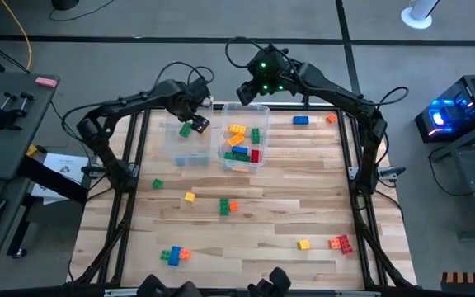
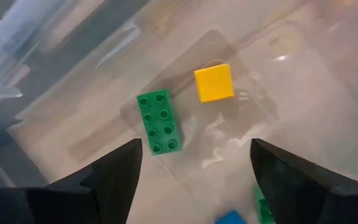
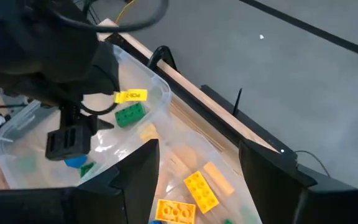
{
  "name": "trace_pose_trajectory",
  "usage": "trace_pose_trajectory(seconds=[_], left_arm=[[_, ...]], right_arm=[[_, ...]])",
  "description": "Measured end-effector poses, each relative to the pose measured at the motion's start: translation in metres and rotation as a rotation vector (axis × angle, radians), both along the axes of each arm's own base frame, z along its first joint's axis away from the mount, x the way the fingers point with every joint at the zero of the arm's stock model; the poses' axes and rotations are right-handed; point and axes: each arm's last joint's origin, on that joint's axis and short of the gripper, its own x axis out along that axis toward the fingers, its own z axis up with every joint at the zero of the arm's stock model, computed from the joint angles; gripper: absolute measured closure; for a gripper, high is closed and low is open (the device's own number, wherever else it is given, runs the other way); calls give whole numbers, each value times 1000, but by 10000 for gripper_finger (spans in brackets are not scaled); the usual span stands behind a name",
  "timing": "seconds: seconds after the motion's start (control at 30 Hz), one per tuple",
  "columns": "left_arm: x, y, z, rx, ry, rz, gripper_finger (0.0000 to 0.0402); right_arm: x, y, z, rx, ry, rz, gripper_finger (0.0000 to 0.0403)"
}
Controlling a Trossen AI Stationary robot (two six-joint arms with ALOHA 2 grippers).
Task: Sort blocks by size
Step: Put the green big game piece into the right transparent bin
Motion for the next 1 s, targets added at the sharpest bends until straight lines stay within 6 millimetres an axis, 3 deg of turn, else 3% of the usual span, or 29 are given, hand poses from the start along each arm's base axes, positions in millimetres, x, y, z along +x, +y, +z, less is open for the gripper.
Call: trace_pose_trajectory(seconds=[0.13,0.3,0.47,0.7,1.0], left_arm=[[2,0,-20,-5,26,24,155],[0,-8,-47,-4,41,48,229],[3,-5,-54,89,42,45,285],[4,-3,-52,108,56,-18,297],[12,-14,-52,75,174,-556,298]], right_arm=[[0,0,0,-20,12,19,185],[0,-1,0,-36,22,33,185],[0,-1,0,-38,20,34,185],[0,-1,0,-36,19,32,185],[1,-1,2,-49,-1,33,185]])
